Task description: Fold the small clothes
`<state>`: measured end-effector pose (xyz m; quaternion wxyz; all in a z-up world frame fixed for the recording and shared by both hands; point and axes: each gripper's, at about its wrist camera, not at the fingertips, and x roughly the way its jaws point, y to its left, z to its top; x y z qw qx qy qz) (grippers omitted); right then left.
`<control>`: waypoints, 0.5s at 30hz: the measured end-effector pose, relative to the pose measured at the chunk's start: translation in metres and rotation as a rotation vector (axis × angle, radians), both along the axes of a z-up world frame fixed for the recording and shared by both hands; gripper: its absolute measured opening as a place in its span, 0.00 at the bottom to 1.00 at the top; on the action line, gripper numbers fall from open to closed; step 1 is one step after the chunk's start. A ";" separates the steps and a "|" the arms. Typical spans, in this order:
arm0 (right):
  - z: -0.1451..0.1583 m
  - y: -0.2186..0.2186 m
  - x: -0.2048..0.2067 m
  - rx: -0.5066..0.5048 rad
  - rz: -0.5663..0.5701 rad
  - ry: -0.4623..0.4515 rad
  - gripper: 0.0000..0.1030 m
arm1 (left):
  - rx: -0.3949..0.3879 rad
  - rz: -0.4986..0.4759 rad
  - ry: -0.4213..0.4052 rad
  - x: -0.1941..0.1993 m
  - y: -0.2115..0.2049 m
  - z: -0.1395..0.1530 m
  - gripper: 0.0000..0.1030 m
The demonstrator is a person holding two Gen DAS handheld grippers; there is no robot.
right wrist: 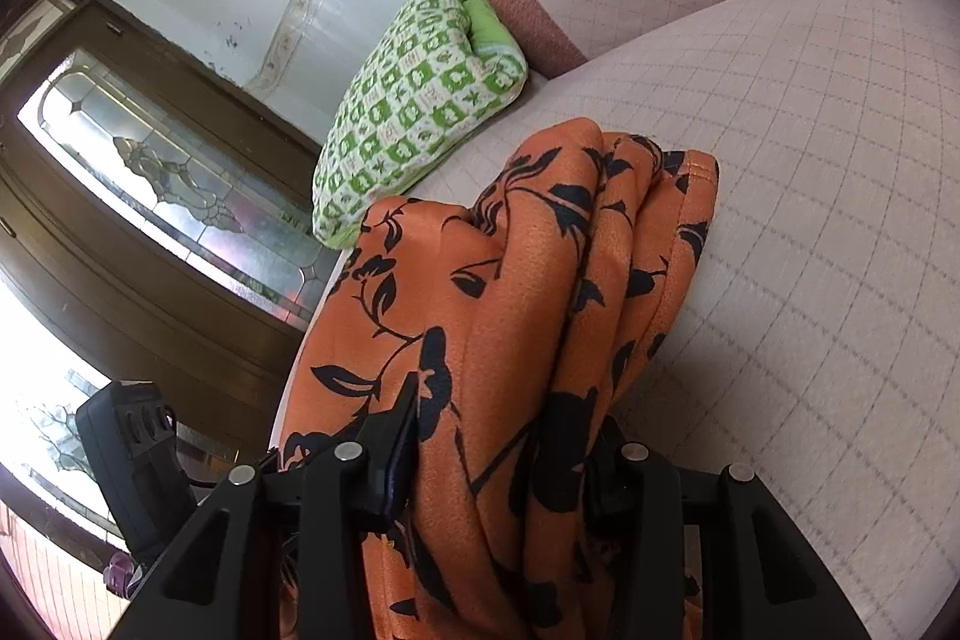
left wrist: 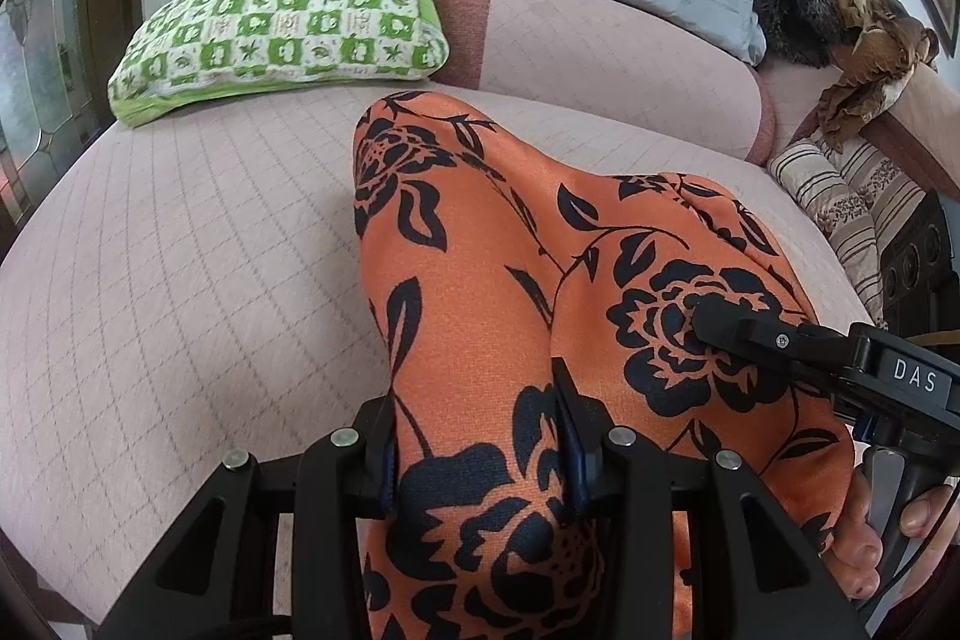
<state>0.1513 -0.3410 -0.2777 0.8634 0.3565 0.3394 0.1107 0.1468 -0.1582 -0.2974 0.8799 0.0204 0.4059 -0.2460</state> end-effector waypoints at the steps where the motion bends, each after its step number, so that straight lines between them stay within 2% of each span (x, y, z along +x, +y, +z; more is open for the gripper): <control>1: -0.002 0.002 -0.001 0.000 0.003 0.005 0.44 | 0.003 0.003 0.004 -0.001 0.002 -0.002 0.41; 7: -0.015 0.010 0.001 -0.003 0.019 0.058 0.44 | 0.029 0.018 0.068 -0.002 0.007 -0.020 0.42; 10: -0.029 0.009 0.005 -0.014 0.019 0.123 0.46 | 0.054 0.033 0.080 -0.002 0.008 -0.027 0.51; 13: -0.045 -0.003 0.010 0.050 -0.003 0.203 0.54 | 0.061 0.033 0.075 -0.001 0.010 -0.024 0.59; 15: -0.047 -0.011 0.011 0.081 -0.016 0.219 0.56 | 0.068 0.040 0.048 -0.001 0.014 -0.017 0.59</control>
